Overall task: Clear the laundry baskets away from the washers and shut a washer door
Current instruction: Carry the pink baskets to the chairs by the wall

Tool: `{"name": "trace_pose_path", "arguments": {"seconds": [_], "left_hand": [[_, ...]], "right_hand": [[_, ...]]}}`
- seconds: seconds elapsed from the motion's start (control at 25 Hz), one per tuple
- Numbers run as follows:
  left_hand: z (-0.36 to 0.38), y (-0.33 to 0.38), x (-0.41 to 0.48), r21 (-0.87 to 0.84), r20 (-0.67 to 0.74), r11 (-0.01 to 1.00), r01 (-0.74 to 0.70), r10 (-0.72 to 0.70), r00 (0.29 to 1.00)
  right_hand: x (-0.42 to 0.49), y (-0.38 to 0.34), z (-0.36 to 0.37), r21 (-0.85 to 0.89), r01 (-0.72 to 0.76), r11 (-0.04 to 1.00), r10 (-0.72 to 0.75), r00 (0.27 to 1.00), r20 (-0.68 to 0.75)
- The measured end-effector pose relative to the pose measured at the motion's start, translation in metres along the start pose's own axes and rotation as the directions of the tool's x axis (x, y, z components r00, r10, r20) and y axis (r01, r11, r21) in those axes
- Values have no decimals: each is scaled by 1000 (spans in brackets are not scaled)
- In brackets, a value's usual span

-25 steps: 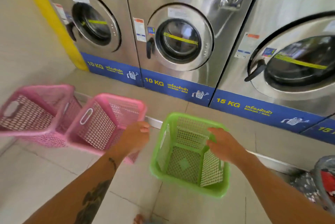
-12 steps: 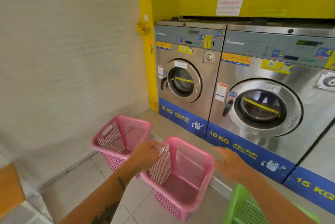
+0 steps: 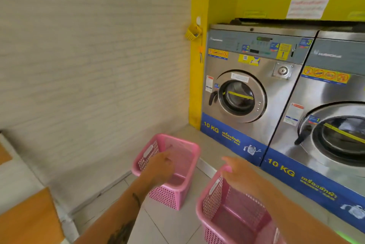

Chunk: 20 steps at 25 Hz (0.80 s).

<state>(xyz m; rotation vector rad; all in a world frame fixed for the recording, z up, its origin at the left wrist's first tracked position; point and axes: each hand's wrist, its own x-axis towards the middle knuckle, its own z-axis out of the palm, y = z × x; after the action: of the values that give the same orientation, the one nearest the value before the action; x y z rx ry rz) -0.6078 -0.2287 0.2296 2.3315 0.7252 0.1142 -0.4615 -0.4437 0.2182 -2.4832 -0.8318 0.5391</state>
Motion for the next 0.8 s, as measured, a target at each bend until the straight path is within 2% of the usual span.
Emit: {"name": "trace_pose_path", "arguments": {"seconds": [0.24, 0.36, 0.48, 0.6, 0.68, 0.8], "left_hand": [[-3, -54, 97, -124, -23, 981, 152, -156, 988], [0, -77, 153, 2, 20, 980, 200, -200, 980], [-1, -99, 200, 66, -47, 974, 217, -214, 976], [6, -130, 247, 90, -64, 963, 256, -251, 966], [19, -166, 286, 172, -14, 947, 272, -274, 962], [43, -231, 352, 306, 32, 926, 220, -241, 970]], "right_hand": [[137, -16, 34, 58, -13, 998, 9, 998, 65], [219, -2, 79, 60, 3, 998, -13, 986, 169], [287, 26, 129, 35, -73, 997, 59, 950, 308], [301, -11, 117, -28, -144, 989, 146, 940, 307], [329, -6, 131, -49, -189, 981, 195, 931, 310], [376, 4, 166, -59, -265, 962, 271, 919, 285]]}}
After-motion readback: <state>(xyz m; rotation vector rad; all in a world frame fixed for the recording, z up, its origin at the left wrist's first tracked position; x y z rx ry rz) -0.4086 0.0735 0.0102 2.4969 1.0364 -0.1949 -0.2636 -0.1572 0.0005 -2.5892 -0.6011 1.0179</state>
